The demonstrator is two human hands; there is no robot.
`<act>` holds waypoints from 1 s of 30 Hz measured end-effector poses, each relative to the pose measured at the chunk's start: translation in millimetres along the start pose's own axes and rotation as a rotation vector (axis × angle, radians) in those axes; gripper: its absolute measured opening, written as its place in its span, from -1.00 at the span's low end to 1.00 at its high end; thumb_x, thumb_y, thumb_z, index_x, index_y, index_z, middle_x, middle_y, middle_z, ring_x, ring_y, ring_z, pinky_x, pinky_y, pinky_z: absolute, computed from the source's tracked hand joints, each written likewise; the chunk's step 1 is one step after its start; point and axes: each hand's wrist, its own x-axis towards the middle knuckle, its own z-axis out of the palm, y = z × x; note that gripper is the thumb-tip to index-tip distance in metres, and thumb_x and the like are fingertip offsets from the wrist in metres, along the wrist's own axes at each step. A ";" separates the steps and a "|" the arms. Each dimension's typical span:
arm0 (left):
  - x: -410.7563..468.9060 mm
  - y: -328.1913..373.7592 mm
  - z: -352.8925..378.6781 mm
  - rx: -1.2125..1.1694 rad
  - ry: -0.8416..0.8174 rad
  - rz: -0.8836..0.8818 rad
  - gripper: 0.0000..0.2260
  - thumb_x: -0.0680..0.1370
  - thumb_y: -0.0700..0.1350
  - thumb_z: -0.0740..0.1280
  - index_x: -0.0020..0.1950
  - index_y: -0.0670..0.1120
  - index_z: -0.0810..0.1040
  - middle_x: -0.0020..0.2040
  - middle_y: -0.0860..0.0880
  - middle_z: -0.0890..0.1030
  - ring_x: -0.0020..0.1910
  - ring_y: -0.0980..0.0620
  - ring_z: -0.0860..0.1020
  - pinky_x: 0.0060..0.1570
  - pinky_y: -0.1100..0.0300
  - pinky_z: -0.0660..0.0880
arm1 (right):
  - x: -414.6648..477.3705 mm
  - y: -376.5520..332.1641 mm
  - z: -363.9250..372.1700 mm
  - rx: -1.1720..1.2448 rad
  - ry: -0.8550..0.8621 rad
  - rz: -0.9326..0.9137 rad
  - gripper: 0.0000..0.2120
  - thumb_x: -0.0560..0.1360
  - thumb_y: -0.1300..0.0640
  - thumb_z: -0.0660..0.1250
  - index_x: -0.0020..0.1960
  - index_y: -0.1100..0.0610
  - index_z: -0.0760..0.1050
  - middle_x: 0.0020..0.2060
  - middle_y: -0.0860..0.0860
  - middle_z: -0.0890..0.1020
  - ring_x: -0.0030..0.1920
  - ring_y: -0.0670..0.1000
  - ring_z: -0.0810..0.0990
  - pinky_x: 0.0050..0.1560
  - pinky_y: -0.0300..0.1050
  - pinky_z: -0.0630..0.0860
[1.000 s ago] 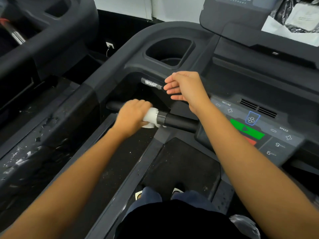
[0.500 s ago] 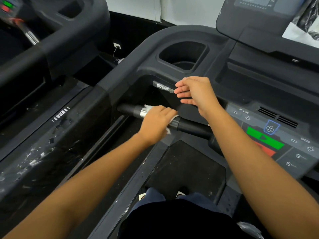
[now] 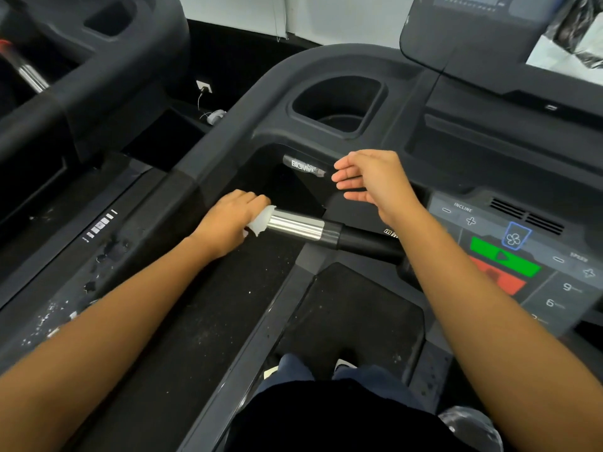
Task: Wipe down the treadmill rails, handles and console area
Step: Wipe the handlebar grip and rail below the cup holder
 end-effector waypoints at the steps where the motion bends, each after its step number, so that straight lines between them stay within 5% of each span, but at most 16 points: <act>1: -1.6 -1.4 -2.5 0.022 -0.034 0.003 -0.45 0.33 -0.30 0.49 0.25 -0.03 0.41 0.03 -0.03 0.52 0.04 -0.08 0.47 0.04 0.06 0.45 | 0.2 0.7 -2.9 0.001 0.009 0.001 -0.75 0.60 0.15 0.20 -0.01 0.23 0.63 -0.16 0.14 0.70 -0.18 0.03 0.65 0.01 0.00 0.61; 5: -1.0 -2.9 -18.6 0.155 -0.210 -0.028 -0.29 0.38 -0.36 0.43 0.43 -0.04 0.22 0.18 -0.05 0.46 0.18 -0.06 0.43 0.04 0.14 0.44 | -0.3 0.6 -5.6 0.034 0.010 0.005 -0.75 0.59 0.16 0.20 -0.02 0.23 0.63 -0.16 0.13 0.70 -0.18 0.04 0.66 0.01 0.01 0.62; 9: 2.3 2.1 -25.2 0.157 -0.267 -0.092 -0.34 0.37 -0.33 0.46 0.36 -0.02 0.25 0.15 -0.05 0.45 0.19 -0.05 0.43 -0.02 0.09 0.49 | -4.3 0.8 -0.8 0.033 -0.024 -0.002 -0.75 0.60 0.17 0.20 0.00 0.24 0.63 -0.14 0.16 0.70 -0.17 0.05 0.66 0.00 -0.01 0.62; 15: -8.9 29.0 5.5 -0.062 0.110 -0.230 -0.43 0.30 -0.36 0.45 0.27 -0.19 0.40 0.22 -0.18 0.46 0.28 -0.21 0.37 0.30 -0.02 0.30 | -9.0 5.6 3.2 0.034 -0.066 -0.001 -0.75 0.59 0.18 0.20 -0.02 0.24 0.63 -0.12 0.17 0.70 -0.17 0.05 0.65 0.01 0.00 0.62; 20: -14.6 135.9 32.7 -0.273 0.246 -0.300 -0.20 0.33 -0.51 0.26 0.53 -0.29 0.05 0.54 -0.26 0.06 0.54 -0.25 -0.05 0.50 -0.11 -0.09 | -10.3 6.9 8.2 0.021 -0.099 -0.017 -0.75 0.59 0.17 0.19 0.01 0.24 0.62 -0.12 0.16 0.70 -0.16 0.04 0.66 -0.01 -0.02 0.61; 23: -20.2 124.0 36.9 -0.085 0.313 -0.156 -0.35 0.45 -0.42 0.17 0.53 -0.28 0.08 0.52 -0.26 0.17 0.52 -0.21 0.10 0.51 -0.06 0.01 | -8.3 4.3 10.1 0.005 -0.115 -0.029 -0.76 0.58 0.17 0.20 0.01 0.24 0.62 -0.14 0.15 0.70 -0.16 0.04 0.67 -0.04 -0.05 0.62; 27: -48.1 68.2 25.7 -0.221 0.347 -0.501 -0.16 0.33 -0.53 0.21 0.55 -0.19 0.00 0.53 -0.12 0.09 0.51 -0.08 0.09 0.47 0.13 0.17 | -6.8 2.6 9.7 0.034 -0.124 -0.015 -0.80 0.54 0.21 0.24 0.00 0.25 0.63 -0.15 0.15 0.70 -0.15 0.06 0.68 -0.08 -0.08 0.63; 30: -43.3 105.7 15.3 -0.708 0.296 -0.657 -0.19 0.46 -0.52 0.14 0.56 -0.12 -0.20 0.54 -0.01 0.03 0.36 0.06 0.33 0.00 0.47 0.43 | -8.6 5.7 12.3 0.066 -0.146 -0.010 -0.81 0.53 0.20 0.26 -0.01 0.24 0.63 -0.16 0.14 0.71 -0.14 0.06 0.69 -0.06 -0.07 0.64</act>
